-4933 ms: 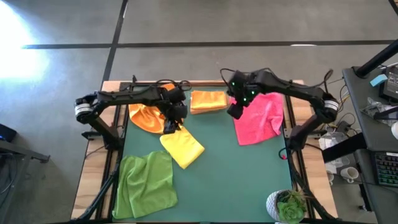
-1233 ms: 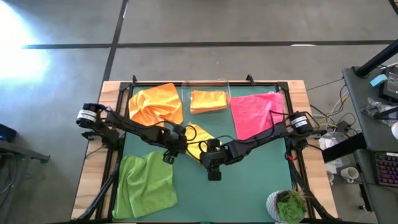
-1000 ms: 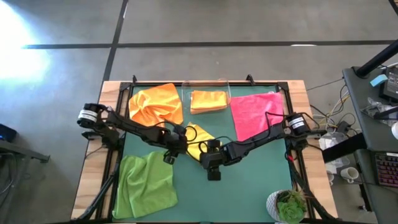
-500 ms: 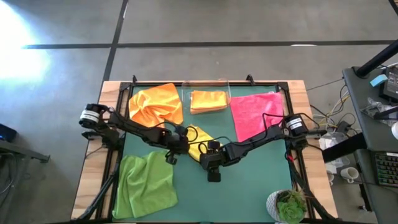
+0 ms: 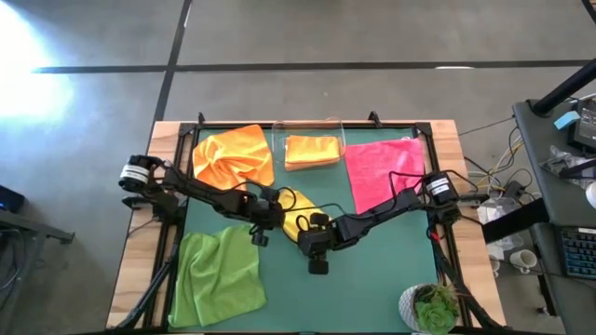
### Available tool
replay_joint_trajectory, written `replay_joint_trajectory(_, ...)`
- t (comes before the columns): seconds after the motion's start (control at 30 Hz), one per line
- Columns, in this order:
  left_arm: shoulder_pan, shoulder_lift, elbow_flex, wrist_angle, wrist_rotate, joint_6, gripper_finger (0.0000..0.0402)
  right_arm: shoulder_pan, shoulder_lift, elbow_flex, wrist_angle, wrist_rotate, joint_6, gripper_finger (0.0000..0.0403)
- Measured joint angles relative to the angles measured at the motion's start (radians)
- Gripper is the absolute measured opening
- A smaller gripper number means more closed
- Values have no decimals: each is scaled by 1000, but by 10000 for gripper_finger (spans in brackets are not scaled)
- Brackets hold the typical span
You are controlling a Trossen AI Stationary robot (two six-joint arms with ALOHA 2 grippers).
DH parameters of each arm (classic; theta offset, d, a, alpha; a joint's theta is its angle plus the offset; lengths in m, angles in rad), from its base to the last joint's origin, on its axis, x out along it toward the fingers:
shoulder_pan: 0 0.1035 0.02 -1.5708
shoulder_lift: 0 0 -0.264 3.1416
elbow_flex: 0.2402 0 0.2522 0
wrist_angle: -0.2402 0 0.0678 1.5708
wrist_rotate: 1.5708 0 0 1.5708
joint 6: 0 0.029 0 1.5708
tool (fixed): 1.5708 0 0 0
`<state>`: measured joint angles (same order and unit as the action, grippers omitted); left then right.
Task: Fold microfiber towels
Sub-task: Stack the yellow microfiber towel on top of the orange microfiber towel
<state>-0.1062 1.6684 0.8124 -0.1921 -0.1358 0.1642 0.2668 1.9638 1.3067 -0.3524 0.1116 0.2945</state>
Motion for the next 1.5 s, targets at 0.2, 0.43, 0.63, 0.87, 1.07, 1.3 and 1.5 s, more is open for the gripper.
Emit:
replay_joint_trajectory(0.2, 0, -16, 4, -12, 19, -4, 2, 0, -14, 0, -8, -1, 21, 25)
replay_joint_trajectory(0.43, 0, -68, 43, -45, 39, -1, 1, -3, -113, -6, -131, 33, 54, 13)
replay_joint_trajectory(0.63, 0, -139, 95, -65, 28, 12, 1, -7, -240, -5, -217, 112, 62, 13)
replay_joint_trajectory(0.87, 2, -214, 199, -147, -49, 95, 1, -63, -415, -5, -256, 184, 51, 12)
replay_joint_trajectory(1.07, 20, -241, 282, -161, -127, 197, 1, -172, -526, -4, -264, 205, 47, 12)
replay_joint_trajectory(1.3, 81, -241, 380, -158, -241, 276, 1, -299, -574, 10, -263, 205, -28, 12)
replay_joint_trajectory(1.5, 173, -231, 435, -147, -248, 300, 1, -394, -581, 59, -262, 203, -133, 11)
